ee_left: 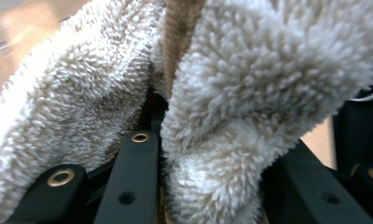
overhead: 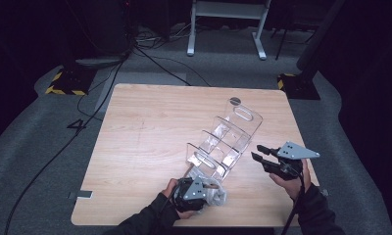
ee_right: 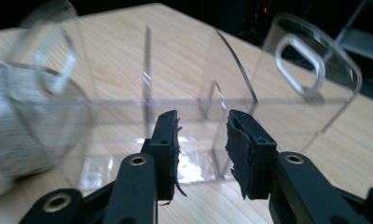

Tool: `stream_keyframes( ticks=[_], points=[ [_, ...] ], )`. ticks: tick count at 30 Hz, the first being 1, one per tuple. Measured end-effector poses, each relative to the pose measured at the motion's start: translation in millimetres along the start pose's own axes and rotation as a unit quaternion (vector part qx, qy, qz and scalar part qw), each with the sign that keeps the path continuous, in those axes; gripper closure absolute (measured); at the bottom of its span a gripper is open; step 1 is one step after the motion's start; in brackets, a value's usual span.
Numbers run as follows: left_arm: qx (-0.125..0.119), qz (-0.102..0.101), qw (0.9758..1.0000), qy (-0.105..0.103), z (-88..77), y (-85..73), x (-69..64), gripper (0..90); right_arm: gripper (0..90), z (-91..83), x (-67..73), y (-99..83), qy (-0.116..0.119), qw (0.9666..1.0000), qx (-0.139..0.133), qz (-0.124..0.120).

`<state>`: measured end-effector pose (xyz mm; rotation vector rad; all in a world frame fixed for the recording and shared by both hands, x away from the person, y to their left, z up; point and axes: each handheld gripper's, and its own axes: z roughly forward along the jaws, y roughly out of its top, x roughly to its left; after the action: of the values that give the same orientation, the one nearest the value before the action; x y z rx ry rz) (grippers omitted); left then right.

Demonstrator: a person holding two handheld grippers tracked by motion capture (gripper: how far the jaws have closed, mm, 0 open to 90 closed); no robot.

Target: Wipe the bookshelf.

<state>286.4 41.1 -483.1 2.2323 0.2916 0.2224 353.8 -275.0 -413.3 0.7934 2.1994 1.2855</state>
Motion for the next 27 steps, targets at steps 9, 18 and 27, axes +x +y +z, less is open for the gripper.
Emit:
stream_keyframes(
  ticks=[9,18,27],
  points=[
    [-0.002,-0.01,0.9999,0.004,5.4,0.0,4.2,68.3,60.2,43.5,-27.0,-24.3,0.004,0.9988,0.04,0.026],
    [-0.002,0.005,1.0,-0.004,16.7,6.9,-2.9,67.8,65.4,77.5,-36.6,-32.5,0.007,0.997,0.059,0.049],
    [0.003,0.0,0.9994,0.035,18.0,8.3,-1.7,68.4,75.1,83.1,-22.4,-28.6,0.016,0.9971,0.065,0.037]
  ],
)
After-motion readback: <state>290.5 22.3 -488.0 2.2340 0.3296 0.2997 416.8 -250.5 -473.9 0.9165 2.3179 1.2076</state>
